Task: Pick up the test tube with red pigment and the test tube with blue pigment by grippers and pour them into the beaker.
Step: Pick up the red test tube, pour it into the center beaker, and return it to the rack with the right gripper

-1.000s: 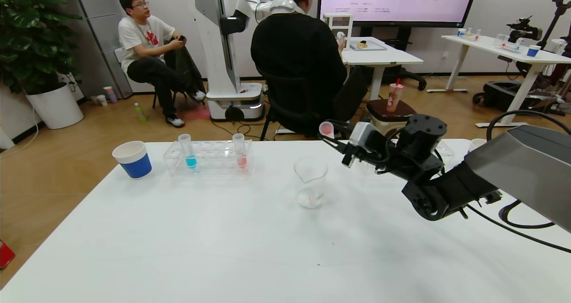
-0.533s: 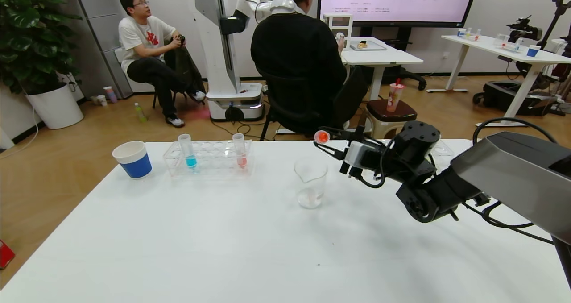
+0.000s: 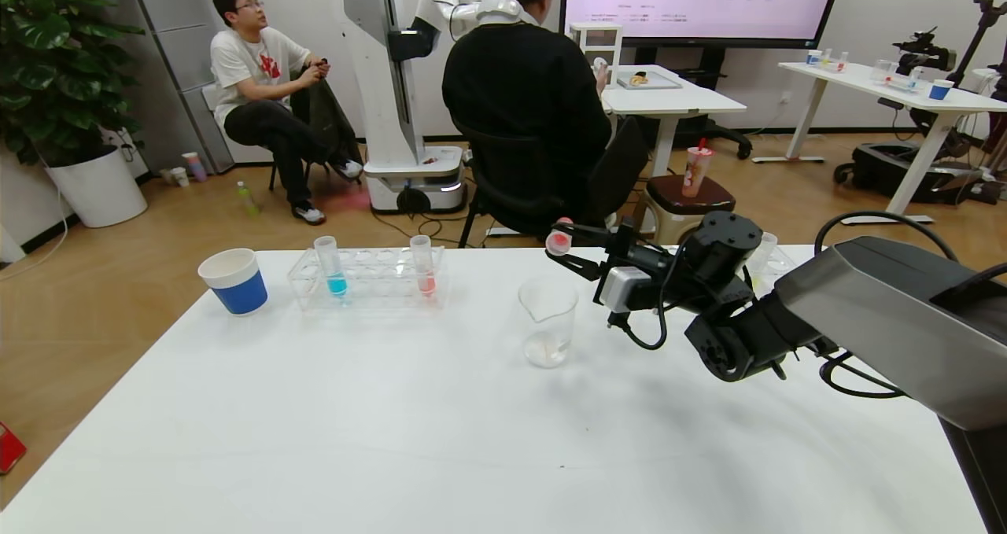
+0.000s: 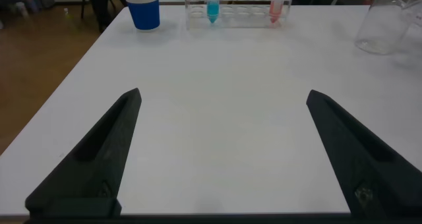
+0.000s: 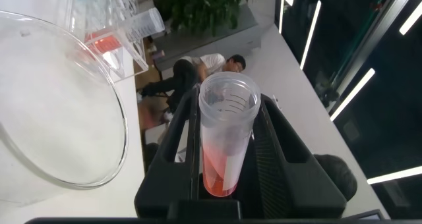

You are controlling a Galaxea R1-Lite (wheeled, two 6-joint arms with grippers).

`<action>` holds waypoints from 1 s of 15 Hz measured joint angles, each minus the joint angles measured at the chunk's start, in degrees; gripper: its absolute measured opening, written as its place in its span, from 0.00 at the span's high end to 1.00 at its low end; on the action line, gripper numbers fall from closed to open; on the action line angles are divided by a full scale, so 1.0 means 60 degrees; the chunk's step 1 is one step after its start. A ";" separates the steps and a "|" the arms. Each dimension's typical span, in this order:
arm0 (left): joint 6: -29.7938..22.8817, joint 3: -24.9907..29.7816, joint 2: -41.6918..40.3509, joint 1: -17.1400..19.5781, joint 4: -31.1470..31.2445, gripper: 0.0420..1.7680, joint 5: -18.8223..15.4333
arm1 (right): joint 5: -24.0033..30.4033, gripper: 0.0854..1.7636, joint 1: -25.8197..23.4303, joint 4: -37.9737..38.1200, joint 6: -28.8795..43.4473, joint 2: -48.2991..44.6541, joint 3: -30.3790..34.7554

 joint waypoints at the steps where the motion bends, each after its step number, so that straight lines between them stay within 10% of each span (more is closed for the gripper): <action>1: 0.0000 0.0000 0.0000 0.0000 0.0000 0.01 0.0000 | 0.0165 0.74 -0.0030 0.0026 -0.0368 0.0014 -0.0043; 15: -0.0004 0.0000 0.0000 0.0000 0.0000 0.01 0.0000 | 0.0528 0.74 -0.0071 -0.0037 -0.2367 -0.0014 -0.0102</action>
